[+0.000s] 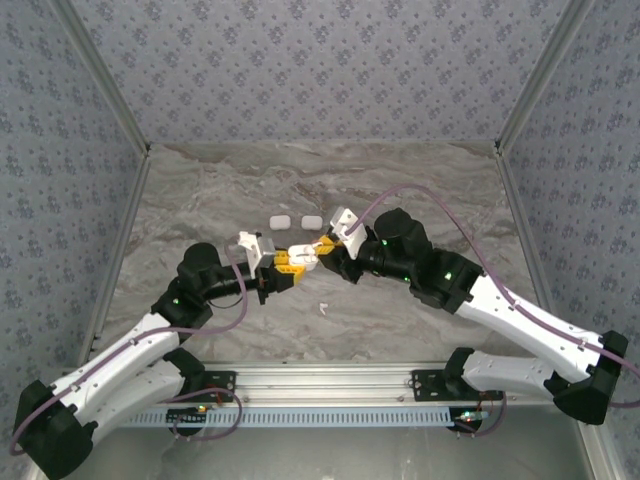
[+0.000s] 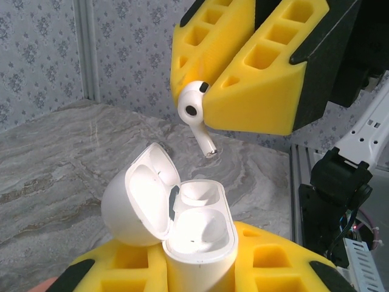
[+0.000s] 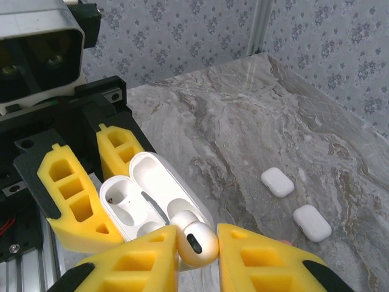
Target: Insert the wireless bluetooth earbuds into the charging case
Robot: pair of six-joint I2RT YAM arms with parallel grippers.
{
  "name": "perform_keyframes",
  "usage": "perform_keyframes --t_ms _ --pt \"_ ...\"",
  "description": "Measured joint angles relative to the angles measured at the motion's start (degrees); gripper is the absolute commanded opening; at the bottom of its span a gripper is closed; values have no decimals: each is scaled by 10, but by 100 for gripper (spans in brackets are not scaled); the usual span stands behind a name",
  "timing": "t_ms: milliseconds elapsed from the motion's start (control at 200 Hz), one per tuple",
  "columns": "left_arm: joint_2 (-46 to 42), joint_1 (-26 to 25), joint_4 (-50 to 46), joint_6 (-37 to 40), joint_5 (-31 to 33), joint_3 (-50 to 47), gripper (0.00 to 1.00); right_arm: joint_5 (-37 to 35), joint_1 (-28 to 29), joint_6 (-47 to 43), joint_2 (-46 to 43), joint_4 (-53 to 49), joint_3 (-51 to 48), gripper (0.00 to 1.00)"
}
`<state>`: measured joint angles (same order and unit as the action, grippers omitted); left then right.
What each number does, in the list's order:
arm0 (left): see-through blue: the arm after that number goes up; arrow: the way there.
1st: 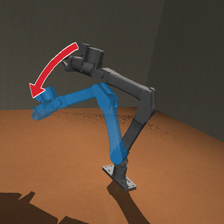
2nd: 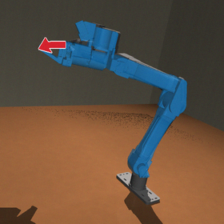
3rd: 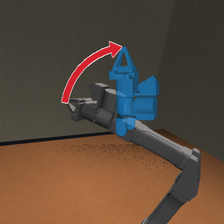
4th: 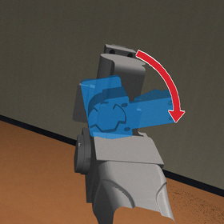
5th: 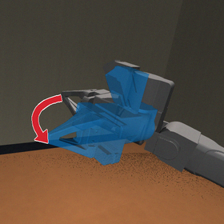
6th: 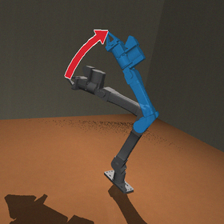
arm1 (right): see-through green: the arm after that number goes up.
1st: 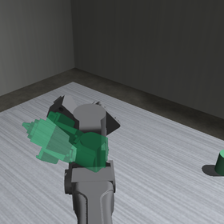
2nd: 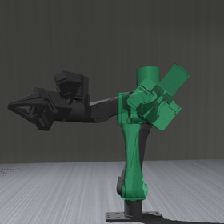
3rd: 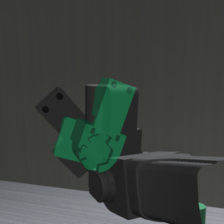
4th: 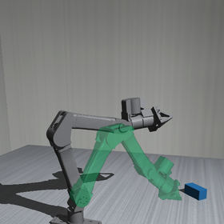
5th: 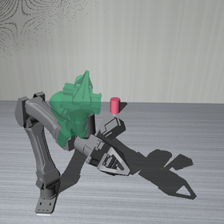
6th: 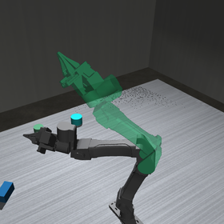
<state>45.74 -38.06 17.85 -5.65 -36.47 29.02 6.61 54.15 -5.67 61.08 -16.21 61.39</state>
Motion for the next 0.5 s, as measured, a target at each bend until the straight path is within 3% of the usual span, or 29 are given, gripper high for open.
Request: perform_keyframes --t_ms 500 --pt "0 -3 3 -5 -1 0 0 -16 11 -4 12 7 -15 24"
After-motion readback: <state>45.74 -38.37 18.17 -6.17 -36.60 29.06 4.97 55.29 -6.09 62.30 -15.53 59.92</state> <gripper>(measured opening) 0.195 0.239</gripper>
